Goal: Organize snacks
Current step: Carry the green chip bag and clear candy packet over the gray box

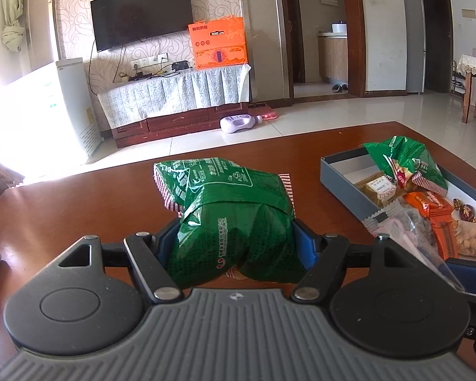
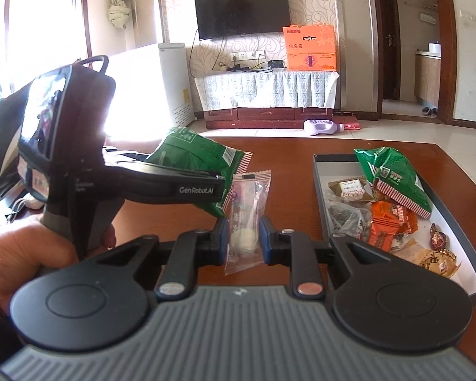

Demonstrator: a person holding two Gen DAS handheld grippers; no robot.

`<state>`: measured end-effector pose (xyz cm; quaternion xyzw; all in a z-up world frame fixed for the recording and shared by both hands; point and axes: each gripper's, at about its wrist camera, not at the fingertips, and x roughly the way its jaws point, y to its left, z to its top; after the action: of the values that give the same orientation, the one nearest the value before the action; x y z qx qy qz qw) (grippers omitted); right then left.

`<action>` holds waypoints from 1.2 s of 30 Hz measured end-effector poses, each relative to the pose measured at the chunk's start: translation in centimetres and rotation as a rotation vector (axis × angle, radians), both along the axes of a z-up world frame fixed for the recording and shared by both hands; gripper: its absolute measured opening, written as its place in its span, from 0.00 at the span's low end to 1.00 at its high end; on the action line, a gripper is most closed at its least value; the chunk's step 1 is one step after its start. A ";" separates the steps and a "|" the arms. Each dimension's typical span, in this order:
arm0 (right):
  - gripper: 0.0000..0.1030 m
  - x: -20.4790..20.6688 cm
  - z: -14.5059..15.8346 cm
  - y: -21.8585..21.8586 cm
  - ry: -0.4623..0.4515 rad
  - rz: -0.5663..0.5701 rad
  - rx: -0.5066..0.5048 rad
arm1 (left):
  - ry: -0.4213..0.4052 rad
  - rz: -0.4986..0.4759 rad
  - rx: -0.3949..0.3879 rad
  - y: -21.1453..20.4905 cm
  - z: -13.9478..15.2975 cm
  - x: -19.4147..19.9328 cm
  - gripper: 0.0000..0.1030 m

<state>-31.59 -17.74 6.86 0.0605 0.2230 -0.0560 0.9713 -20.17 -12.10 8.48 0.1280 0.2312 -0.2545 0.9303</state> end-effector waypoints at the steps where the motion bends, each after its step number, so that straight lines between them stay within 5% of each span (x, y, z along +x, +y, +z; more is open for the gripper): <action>1: 0.23 0.0 0.0 -0.1 -0.001 -0.002 0.001 | 0.001 -0.001 -0.003 -0.1 0.1 0.0 0.74; 21: 0.24 -1.8 0.3 -2.9 -0.028 -0.067 0.008 | -0.021 -0.078 -0.061 -4.6 0.6 -1.6 0.74; 36: 0.24 -2.8 -0.8 -9.3 0.055 -0.221 -0.069 | 0.017 -0.241 -0.136 -14.0 -0.5 -1.8 0.75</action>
<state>-34.42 -27.05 6.06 0.0498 0.2397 -0.1719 0.9542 -21.96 -26.09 7.94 0.0893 0.2045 -0.3805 0.8975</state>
